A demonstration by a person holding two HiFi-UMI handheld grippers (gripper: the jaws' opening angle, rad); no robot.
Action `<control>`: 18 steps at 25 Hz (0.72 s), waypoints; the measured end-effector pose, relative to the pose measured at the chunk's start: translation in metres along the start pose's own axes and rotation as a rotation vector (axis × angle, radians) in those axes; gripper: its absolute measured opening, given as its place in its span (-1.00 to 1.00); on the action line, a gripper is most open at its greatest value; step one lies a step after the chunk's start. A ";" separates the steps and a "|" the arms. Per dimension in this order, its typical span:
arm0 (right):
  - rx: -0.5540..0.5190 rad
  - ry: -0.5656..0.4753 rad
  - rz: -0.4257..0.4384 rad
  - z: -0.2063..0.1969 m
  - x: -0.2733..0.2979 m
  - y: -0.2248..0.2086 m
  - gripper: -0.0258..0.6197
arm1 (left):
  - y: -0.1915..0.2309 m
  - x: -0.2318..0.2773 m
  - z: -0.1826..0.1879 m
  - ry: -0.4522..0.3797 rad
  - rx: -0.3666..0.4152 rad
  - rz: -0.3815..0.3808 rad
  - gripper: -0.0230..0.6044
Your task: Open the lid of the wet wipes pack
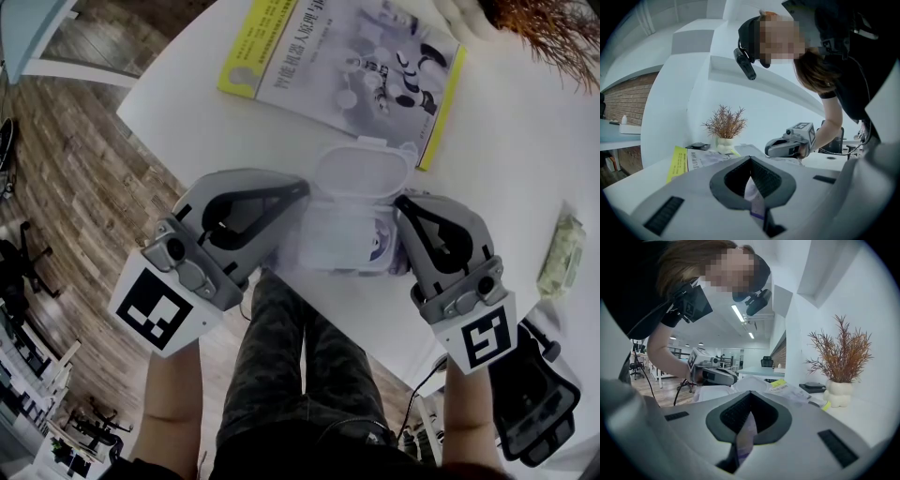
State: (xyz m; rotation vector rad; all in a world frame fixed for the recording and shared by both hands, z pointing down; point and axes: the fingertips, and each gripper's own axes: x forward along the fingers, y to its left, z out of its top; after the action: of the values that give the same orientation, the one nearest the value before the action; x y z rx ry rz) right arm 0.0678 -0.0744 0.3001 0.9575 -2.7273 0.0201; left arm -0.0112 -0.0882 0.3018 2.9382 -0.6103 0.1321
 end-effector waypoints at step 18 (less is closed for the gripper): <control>0.016 0.037 0.020 -0.001 0.005 -0.002 -0.86 | 0.002 0.001 0.000 0.013 -0.028 -0.010 -0.89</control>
State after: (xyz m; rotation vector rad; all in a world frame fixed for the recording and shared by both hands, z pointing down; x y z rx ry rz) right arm 0.0659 -0.0790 0.3023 0.9242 -2.7073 0.0623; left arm -0.0108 -0.0904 0.3022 2.9109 -0.5912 0.1403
